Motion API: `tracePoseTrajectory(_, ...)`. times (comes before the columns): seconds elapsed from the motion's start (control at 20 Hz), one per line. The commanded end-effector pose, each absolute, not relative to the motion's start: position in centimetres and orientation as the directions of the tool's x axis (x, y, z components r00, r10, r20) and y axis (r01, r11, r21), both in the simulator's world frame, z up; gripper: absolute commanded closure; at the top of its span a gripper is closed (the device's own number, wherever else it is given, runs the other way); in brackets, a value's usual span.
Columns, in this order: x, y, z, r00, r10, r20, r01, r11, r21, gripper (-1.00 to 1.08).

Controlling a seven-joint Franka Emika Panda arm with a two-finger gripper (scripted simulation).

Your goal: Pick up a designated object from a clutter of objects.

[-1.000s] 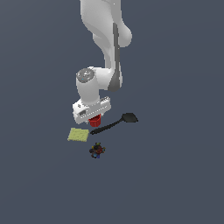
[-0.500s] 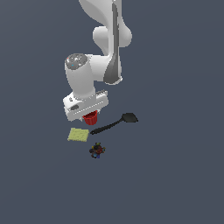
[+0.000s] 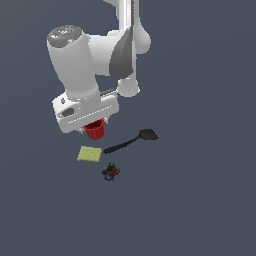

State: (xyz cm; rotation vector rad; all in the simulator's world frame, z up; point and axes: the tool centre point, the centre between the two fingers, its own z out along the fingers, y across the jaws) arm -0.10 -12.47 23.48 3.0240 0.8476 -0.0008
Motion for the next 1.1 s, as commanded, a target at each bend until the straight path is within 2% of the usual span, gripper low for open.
tracePoseTrajectory(0.0,0.9,-12.8,25.8,0.854,0.520,0.000,0.520,-0.854,0.001,1.08)
tracePoseTrajectory(0.55,4.9,-14.2,34.1,0.854,0.520,0.000,0.520,-0.854,0.001,1.08)
tracePoseTrajectory(1.05,7.6,-15.0,39.1,0.853,0.521,0.000,0.521,-0.853,0.000,1.08)
